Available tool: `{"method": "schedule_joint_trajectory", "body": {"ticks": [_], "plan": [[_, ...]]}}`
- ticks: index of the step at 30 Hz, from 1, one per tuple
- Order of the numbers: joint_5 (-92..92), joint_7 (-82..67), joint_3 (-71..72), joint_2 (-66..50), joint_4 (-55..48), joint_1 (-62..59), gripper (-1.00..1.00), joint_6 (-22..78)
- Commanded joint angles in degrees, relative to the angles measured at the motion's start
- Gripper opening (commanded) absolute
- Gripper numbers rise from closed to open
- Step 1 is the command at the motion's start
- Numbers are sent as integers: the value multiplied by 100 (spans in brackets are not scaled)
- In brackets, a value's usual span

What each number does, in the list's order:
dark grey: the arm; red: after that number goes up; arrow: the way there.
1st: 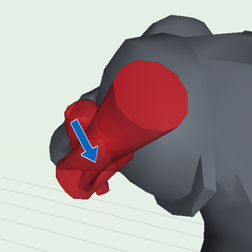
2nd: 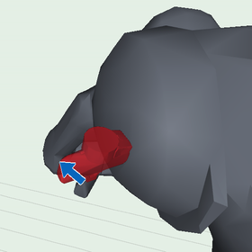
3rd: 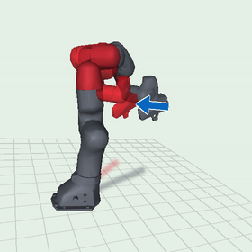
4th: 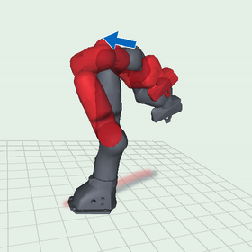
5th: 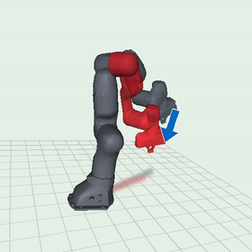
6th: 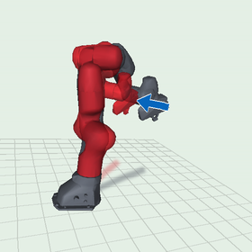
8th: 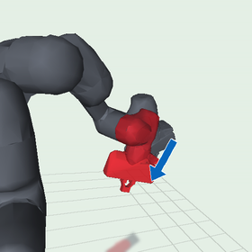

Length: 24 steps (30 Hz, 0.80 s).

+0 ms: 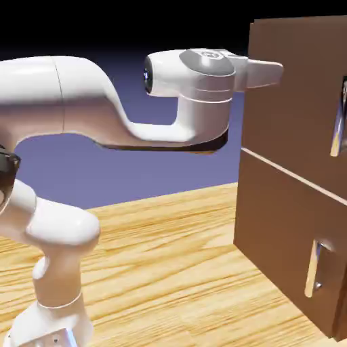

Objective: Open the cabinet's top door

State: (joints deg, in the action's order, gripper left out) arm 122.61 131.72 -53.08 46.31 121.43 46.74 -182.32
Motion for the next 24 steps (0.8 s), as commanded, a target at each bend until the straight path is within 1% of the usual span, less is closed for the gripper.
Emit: {"method": "schedule_joint_trajectory", "body": {"ticks": [1,17,19,24], "plan": [[250,182,-108,28,-81,94,0,-17],[4236,3084,-1834,472,-1367,1591,0,-287],[4339,3159,-1879,483,-1401,1630,0,-294],[4339,3164,-2535,272,-2179,2668,0,-248]]}}
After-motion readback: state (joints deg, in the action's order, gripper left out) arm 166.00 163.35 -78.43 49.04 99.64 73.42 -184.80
